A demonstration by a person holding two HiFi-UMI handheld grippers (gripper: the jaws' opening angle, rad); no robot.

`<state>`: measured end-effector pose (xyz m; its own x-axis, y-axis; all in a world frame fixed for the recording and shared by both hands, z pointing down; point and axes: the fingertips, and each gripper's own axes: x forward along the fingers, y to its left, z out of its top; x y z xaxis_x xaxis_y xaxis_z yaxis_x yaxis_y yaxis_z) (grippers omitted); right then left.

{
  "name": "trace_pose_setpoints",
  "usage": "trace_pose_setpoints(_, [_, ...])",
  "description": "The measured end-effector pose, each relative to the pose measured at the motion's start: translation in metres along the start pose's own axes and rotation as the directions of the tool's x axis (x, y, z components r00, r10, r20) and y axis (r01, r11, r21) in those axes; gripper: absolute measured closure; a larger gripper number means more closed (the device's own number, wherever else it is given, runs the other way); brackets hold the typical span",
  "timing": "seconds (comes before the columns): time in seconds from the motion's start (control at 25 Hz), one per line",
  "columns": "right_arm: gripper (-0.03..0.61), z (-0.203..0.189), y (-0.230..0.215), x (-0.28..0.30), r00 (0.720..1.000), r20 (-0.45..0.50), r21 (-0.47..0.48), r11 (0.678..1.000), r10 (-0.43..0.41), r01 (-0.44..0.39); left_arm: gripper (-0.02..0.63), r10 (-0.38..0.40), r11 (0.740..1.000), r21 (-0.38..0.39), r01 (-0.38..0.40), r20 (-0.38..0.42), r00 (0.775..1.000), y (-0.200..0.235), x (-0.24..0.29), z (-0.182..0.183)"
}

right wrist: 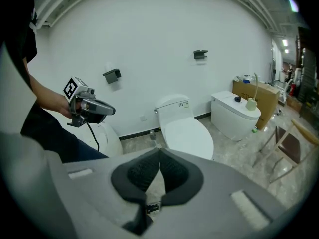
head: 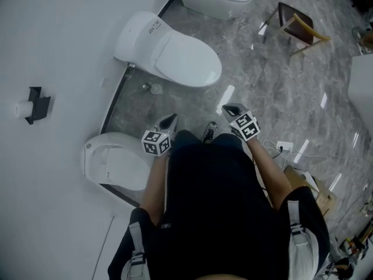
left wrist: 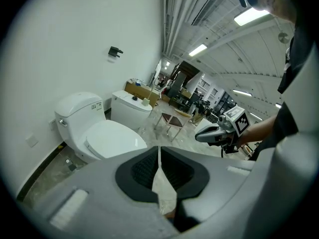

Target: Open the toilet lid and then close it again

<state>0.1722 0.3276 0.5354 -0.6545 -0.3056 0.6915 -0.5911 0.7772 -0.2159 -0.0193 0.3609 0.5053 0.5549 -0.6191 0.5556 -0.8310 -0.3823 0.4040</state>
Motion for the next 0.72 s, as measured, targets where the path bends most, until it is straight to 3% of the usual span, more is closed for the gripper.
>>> trace_pose_setpoints(0.24, [0.575, -0.007, -0.018, 0.012, 0.998, -0.06, 0.011, 1.0, 0.013, -0.013, 0.588, 0.01, 0.999, -0.044, -0.01, 0.01, 1.0, 0.018, 0.009, 0.006])
trace_pose_setpoints(0.44, [0.574, 0.011, -0.026, 0.036, 0.996, -0.085, 0.015, 1.0, 0.004, -0.003, 0.588, 0.019, 0.996, -0.086, -0.019, 0.004, 1.0, 0.059, 0.014, 0.01])
trace_pose_setpoints(0.72, [0.574, 0.043, -0.04, 0.059, 0.993, -0.096, 0.053, 0.996, -0.064, 0.069, 0.589, -0.056, 0.995, -0.091, 0.051, -0.054, 0.997, 0.105, 0.031, 0.022])
